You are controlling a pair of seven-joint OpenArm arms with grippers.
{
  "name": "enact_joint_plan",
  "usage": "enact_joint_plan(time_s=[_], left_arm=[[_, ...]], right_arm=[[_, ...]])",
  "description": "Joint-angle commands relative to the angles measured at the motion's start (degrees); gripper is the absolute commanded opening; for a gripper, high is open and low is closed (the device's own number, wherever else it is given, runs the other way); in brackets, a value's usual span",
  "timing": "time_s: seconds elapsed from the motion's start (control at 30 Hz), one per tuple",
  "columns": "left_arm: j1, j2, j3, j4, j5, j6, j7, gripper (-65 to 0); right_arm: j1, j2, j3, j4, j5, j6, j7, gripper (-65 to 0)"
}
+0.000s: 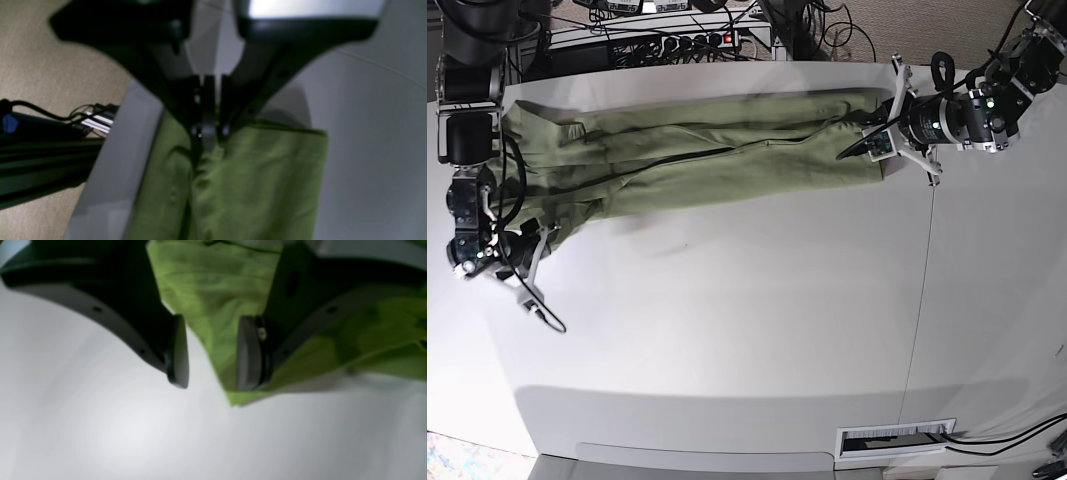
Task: Fold the T-shirt properly
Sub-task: 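Regrasp the strip's end with the right gripper, gathering the fabric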
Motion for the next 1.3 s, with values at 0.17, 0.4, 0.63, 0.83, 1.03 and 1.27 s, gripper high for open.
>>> enact_joint_plan(time_s=[0.17, 0.4, 0.63, 0.83, 1.03, 1.27], left_arm=[[-0.6, -0.9, -0.5, 0.8, -0.6, -0.3, -1.1, -65.0], [-0.6, -0.9, -0.5, 0.8, -0.6, -0.9, -1.1, -65.0], [-0.6, -0.9, -0.5, 0.8, -0.6, -0.9, -1.1, -65.0], [-0.6, -0.9, -0.5, 0.8, -0.6, -0.9, -1.1, -65.0], [-0.6, -0.9, -0.5, 0.8, -0.6, -0.9, -1.1, -65.0], [-0.6, -0.9, -0.5, 0.8, -0.6, -0.9, -1.1, -65.0]], right_arm=[[2.0, 0.4, 0.4, -5.1, -4.6, -0.2, 4.1, -40.4], [1.4, 0.4, 0.4, -8.0, -1.4, 0.7, 0.3, -63.2], [1.4, 0.4, 0.4, -8.0, 5.4, 0.8, -3.3, -65.0], [1.4, 0.6, 0.5, -8.0, 15.8, 2.5, -10.4, -65.0], [1.4, 4.6, 0.5, -4.6, 33.4, 2.5, -17.9, -65.0], [0.1, 10.6, 0.5, 3.9, 40.2, 2.6, -23.1, -65.0]])
